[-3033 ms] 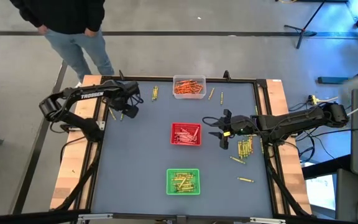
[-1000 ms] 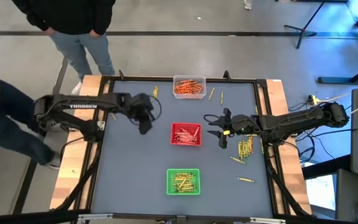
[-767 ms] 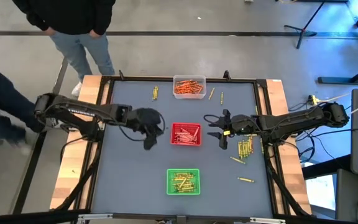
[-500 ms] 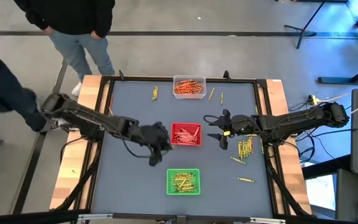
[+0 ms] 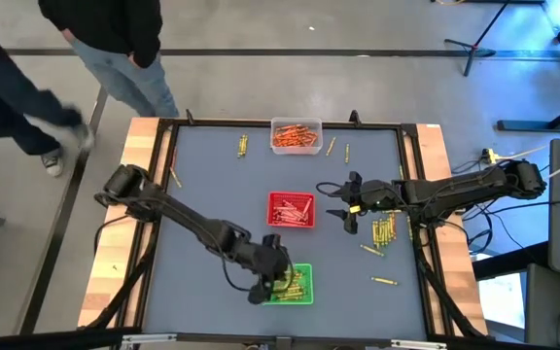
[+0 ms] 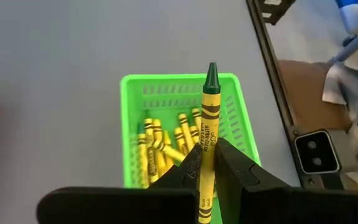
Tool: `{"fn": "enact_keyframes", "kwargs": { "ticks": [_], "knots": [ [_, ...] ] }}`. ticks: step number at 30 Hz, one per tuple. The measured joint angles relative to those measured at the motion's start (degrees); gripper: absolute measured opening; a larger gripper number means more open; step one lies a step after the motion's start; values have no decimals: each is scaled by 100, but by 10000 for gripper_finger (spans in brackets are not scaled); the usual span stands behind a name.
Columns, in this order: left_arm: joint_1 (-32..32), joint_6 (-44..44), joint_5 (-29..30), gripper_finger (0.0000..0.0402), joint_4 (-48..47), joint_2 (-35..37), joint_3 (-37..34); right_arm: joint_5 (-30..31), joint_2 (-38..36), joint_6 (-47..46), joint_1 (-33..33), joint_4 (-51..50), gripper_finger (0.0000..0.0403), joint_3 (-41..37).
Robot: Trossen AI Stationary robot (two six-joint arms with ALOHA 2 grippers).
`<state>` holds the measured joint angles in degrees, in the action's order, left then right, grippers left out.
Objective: Sort crayons
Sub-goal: Put the green crayon into the green bin
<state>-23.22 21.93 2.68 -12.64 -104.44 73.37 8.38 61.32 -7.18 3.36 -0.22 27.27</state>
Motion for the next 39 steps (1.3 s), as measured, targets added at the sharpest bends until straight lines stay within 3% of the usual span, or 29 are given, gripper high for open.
{"fn": "enact_keyframes", "kwargs": {
  "ticks": [8, 13, 20, 26, 31, 39],
  "knots": [
    [-30, -60, -10, 22, 65, -433, 154, -45, 2, -2, 0, 8, 243, 0],
    [67, 70, -37, 67, 66, -487, 152, -90, 2, -2, 0, 11, 243, 0],
    [512, 338, -692, 118, -193, -83, 152, -90, 2, -2, 0, 14, 243, 0],
    [840, -53, 501, 121, -987, 605, 154, -90, 0, 9, -2, 11, 243, 0],
    [1388, -109, 2367, 121, -1581, 930, 163, -92, 2, 122, 0, 10, 243, 0],
    [3077, -6, 2491, 121, -2726, 815, 152, -146, 0, -256, 0, 7, 243, 0]
  ]
}}
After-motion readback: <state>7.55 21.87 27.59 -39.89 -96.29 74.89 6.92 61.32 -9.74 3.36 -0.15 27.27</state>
